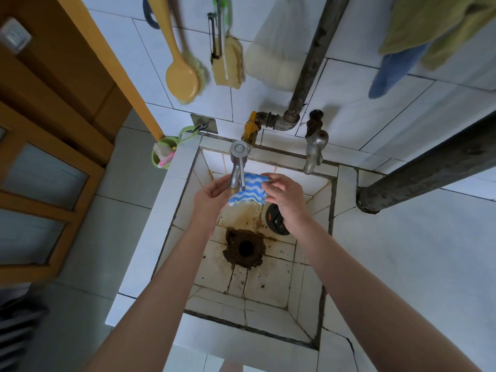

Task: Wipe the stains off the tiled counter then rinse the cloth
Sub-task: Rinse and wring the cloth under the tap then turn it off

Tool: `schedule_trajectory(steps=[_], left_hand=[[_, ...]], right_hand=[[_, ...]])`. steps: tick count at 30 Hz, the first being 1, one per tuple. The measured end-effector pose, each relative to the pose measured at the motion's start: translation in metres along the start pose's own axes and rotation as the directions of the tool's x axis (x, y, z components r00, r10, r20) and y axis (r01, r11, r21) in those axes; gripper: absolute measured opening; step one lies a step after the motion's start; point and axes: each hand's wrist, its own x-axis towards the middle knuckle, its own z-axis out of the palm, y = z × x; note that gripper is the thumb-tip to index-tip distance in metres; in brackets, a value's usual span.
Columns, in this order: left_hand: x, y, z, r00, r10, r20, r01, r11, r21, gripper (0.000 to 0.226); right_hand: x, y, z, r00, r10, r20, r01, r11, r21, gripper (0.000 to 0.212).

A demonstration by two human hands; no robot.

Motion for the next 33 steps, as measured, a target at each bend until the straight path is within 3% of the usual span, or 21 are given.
schedule_trajectory(steps=[3,6,12,18,33], left_hand=[[0.003,-0.002,0.0,1.0,-0.001,0.006,0.001,1.0,-0.009,0.027],[0.005,-0.004,0.0,1.0,0.01,0.004,-0.01,1.0,0.012,0.032],[0.004,-0.002,0.001,0.999,0.04,-0.011,-0.04,0.999,0.016,0.024],[0.004,-0.002,0.001,0.999,0.009,-0.034,-0.011,0.998,-0.068,0.024],[0.004,-0.011,0.002,1.0,-0.027,0.0,0.027,0.999,0.019,0.029]], right_hand=[[0.0,0.0,0.0,1.0,-0.011,-0.005,0.011,1.0,0.004,0.022],[-0.002,-0.001,-0.002,1.0,0.006,-0.024,-0.005,1.0,0.015,0.014],[-0.007,-0.003,0.0,1.0,0.015,-0.016,-0.015,1.0,-0.01,0.012],[-0.009,-0.006,0.004,1.0,-0.001,-0.002,0.001,0.999,-0.047,0.013],[-0.013,-0.001,-0.007,1.0,0.002,-0.007,-0.003,0.996,-0.085,0.012]])
